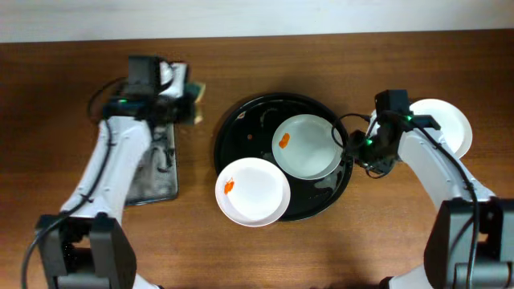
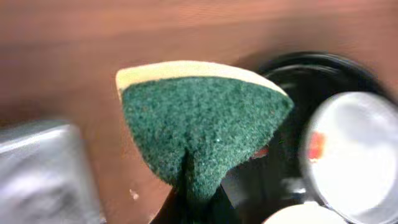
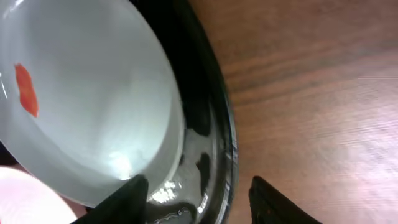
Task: Clean dirty plates on tray and stack at the side
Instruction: 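Dip the sponge in the soapy water with the left gripper, then scrub the held plate with the sponge while the right gripper tilts it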
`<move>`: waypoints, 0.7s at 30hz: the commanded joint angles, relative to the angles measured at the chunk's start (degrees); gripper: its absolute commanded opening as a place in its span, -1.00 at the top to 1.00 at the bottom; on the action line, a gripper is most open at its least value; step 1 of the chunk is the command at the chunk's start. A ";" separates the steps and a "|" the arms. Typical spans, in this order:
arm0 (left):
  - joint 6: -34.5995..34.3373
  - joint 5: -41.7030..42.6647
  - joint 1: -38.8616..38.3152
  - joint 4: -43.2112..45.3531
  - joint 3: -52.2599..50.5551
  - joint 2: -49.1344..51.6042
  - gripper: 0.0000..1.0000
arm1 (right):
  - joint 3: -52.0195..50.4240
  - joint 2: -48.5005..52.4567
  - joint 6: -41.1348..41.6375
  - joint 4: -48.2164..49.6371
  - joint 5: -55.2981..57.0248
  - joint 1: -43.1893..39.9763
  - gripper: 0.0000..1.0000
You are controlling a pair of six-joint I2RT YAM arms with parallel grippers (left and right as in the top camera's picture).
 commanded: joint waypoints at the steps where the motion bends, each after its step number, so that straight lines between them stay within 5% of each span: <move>1: -2.34 2.58 -11.54 4.94 1.86 0.28 1.00 | 0.59 4.85 0.74 4.72 -0.52 2.38 0.18; 7: -11.47 6.25 -24.55 15.32 1.86 10.86 1.00 | 0.59 14.10 0.76 13.11 -0.07 2.95 0.67; 15: -24.28 3.63 -27.61 17.49 1.86 24.02 1.00 | 0.59 14.08 0.74 12.63 -0.07 2.95 0.75; 21: -31.23 -8.33 -27.58 12.52 2.62 24.98 1.00 | 0.59 14.08 0.72 12.37 0.22 3.06 0.74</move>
